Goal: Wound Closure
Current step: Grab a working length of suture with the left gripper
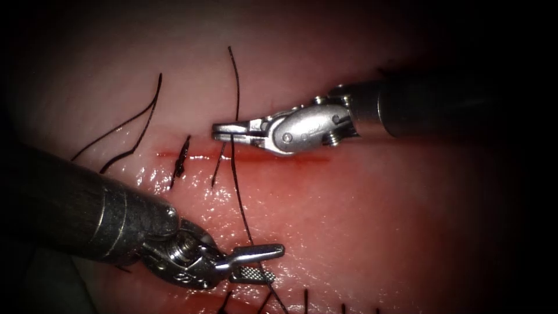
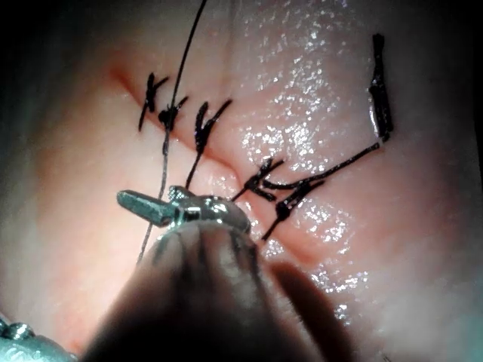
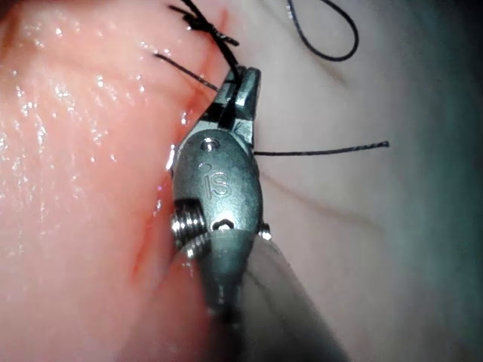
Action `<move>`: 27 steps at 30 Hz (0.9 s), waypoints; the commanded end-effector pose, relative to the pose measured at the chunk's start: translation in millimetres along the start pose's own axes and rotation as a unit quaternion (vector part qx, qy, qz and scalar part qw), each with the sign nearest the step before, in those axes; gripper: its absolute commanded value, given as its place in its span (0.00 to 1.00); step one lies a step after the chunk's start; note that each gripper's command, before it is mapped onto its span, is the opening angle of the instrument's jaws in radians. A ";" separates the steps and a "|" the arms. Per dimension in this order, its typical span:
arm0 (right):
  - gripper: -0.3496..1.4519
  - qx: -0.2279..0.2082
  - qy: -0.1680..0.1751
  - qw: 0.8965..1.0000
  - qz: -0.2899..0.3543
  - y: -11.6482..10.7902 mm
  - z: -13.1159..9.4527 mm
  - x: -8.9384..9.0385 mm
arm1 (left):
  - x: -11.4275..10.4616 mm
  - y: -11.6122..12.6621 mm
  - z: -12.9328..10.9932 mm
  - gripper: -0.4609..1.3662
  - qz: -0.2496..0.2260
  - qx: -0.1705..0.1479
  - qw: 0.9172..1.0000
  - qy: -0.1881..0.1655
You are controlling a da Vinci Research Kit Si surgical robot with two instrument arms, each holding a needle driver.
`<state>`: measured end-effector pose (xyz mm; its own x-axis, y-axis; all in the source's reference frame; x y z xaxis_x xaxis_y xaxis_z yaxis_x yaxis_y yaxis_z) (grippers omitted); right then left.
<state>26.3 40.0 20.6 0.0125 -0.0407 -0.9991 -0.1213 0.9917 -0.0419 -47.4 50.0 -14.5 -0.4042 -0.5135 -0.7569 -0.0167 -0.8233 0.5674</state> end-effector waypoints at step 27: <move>0.00 -0.004 -0.020 1.000 0.004 0.1 -0.2 -1.9 | 5.1 4.4 3.5 0.49 0.044 0.013 0.999 -0.026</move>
<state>26.1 40.2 22.6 0.0511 -0.0267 -0.9983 -0.1268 0.9914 -0.0330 -52.8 44.5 -14.8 -0.4531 -0.5703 -0.6851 -0.0031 -0.7675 0.6410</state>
